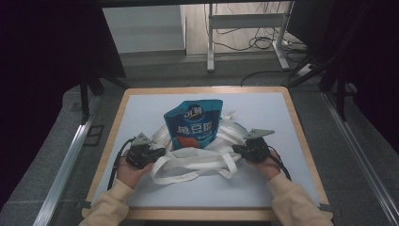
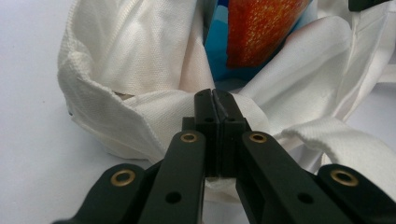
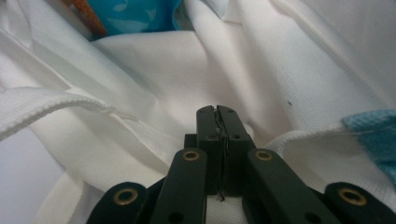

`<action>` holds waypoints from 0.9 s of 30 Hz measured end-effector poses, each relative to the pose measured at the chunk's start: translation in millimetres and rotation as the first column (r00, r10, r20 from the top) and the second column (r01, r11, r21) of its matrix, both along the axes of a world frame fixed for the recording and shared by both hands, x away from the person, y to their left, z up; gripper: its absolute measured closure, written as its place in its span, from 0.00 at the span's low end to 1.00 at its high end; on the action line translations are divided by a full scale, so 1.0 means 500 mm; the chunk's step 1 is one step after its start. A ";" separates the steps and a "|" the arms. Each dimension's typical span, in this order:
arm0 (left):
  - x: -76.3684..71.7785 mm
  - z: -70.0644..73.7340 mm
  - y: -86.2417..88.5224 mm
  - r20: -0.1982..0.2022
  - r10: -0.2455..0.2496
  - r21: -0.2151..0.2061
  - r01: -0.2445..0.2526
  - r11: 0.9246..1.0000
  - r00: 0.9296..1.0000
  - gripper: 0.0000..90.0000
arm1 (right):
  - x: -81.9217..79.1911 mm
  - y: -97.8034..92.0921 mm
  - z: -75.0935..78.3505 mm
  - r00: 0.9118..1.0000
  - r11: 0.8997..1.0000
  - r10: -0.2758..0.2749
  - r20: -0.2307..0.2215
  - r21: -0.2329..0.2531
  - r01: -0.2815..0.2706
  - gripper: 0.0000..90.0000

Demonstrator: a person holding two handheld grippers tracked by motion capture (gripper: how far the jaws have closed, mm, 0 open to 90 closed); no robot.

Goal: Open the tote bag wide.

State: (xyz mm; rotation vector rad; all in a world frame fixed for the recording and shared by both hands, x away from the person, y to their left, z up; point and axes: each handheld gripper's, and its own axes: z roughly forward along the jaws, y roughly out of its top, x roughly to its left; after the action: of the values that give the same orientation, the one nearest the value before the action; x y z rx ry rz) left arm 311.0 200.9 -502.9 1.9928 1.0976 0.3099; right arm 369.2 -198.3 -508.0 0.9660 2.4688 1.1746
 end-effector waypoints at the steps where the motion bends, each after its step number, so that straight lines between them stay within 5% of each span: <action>1: 0.000 0.000 0.000 -0.002 0.003 -0.003 -0.003 1.000 1.000 1.00 | -0.001 0.000 -0.001 1.000 1.000 -0.005 -0.003 0.004 0.005 0.98; 6: 0.003 0.008 0.000 0.002 0.006 0.000 -0.006 1.000 1.000 0.99 | -0.004 0.002 0.004 1.000 1.000 -0.007 0.020 0.004 0.007 0.98; 11: 0.007 0.051 0.000 0.055 0.009 -0.027 -0.008 1.000 0.998 0.99 | -0.012 0.014 0.052 0.996 0.999 -0.003 0.092 0.047 -0.001 0.98; 16: 0.028 0.073 -0.017 0.077 0.031 0.024 -0.033 0.999 0.997 0.99 | -0.023 0.047 0.088 0.991 0.996 0.033 0.128 0.083 -0.043 0.98; 22: 0.078 0.050 -0.028 0.019 0.053 0.033 -0.054 0.998 0.998 0.99 | -0.035 0.088 0.060 0.991 0.994 0.101 0.084 0.041 -0.104 0.98; 27: 0.105 0.039 -0.025 -0.002 0.090 0.042 -0.090 0.995 0.996 0.99 | -0.045 0.086 0.023 0.992 0.992 0.124 0.033 0.003 -0.125 0.98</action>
State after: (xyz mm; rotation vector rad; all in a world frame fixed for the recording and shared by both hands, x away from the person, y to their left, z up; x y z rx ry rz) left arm 363.3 188.5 -483.6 1.9849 1.1941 0.3794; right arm 346.8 -155.2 -496.3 0.7978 2.5333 1.2251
